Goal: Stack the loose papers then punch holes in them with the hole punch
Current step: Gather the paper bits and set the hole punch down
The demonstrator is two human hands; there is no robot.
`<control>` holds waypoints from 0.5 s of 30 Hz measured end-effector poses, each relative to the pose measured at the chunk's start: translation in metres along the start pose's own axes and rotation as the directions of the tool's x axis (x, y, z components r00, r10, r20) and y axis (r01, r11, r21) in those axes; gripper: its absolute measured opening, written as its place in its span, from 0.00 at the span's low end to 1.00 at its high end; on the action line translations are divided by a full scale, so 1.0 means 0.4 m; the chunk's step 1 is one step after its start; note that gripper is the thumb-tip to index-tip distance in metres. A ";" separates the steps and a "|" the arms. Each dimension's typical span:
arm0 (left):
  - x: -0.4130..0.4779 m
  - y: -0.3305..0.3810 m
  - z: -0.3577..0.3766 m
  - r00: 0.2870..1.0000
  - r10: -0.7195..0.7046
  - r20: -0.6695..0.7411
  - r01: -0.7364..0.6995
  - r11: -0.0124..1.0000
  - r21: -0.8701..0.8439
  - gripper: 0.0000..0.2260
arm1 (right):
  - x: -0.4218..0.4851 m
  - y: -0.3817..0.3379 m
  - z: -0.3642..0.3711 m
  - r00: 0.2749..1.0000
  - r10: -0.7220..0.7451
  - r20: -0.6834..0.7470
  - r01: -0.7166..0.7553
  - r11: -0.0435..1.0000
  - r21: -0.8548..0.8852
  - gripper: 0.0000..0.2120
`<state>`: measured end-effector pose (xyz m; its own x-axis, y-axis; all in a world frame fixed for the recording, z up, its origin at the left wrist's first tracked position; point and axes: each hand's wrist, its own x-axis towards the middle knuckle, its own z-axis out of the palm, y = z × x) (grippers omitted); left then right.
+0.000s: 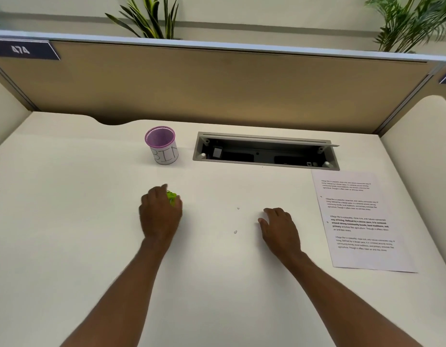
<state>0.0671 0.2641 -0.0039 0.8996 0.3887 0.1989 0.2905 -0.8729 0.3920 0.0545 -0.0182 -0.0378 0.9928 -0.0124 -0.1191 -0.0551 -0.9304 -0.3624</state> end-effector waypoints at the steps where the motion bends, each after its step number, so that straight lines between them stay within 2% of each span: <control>1: -0.021 0.021 0.011 0.996 0.091 -0.024 -0.092 0.993 -0.074 0.17 | 0.006 -0.005 0.000 1.000 0.007 -0.001 -0.007 1.000 0.005 0.18; 4: -0.097 0.080 0.041 0.947 0.294 0.127 -0.233 0.905 -0.356 0.13 | 0.029 -0.033 -0.004 0.999 0.031 0.031 -0.034 0.996 0.087 0.15; 7: -0.156 0.101 0.080 0.850 0.439 0.292 -0.306 0.862 -0.404 0.14 | 0.056 -0.071 0.003 0.997 0.016 0.072 -0.028 0.984 0.178 0.07; 9: -0.181 0.106 0.101 0.812 0.457 0.363 -0.321 0.869 -0.376 0.15 | 0.073 -0.094 0.014 0.997 0.000 0.080 -0.015 0.982 0.187 0.10; 10: -0.188 0.109 0.108 0.807 0.452 0.379 -0.317 0.875 -0.367 0.16 | 0.079 -0.103 0.020 0.997 -0.001 0.079 -0.013 0.984 0.179 0.08; 15: -0.191 0.126 0.124 0.817 0.417 0.397 -0.274 0.888 -0.369 0.17 | 0.100 -0.114 0.047 1.000 -0.019 0.013 0.018 0.995 0.099 0.12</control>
<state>0.0290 0.1758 -0.0439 0.9860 -0.1636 -0.0310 -0.1087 -0.7732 0.6248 0.0948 0.0308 -0.0435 0.9922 0.0102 -0.1242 -0.0476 -0.8898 -0.4539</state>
